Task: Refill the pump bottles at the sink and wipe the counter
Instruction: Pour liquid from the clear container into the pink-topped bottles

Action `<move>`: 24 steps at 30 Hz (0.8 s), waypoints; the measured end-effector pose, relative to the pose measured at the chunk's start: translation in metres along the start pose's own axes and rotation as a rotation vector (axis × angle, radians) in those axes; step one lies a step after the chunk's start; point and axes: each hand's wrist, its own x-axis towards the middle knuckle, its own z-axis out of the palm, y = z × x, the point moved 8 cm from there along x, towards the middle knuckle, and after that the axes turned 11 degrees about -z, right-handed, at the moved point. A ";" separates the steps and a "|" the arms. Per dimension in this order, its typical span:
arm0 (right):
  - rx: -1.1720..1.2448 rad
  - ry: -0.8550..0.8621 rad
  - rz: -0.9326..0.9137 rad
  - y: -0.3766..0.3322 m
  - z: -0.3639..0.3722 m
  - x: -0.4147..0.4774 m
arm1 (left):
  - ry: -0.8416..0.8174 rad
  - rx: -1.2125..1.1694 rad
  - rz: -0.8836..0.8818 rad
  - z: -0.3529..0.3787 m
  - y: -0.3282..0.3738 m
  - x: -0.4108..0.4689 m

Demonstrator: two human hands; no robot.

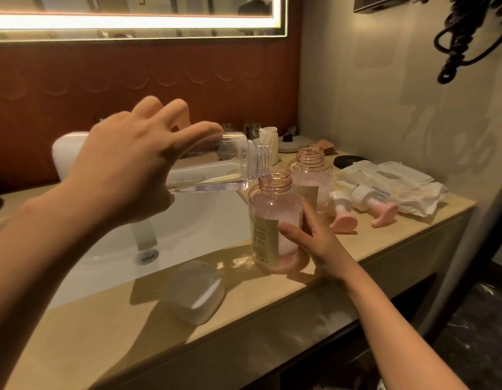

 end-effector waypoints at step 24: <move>0.017 0.004 0.001 -0.002 0.000 0.000 | 0.016 0.003 0.006 -0.001 0.000 0.002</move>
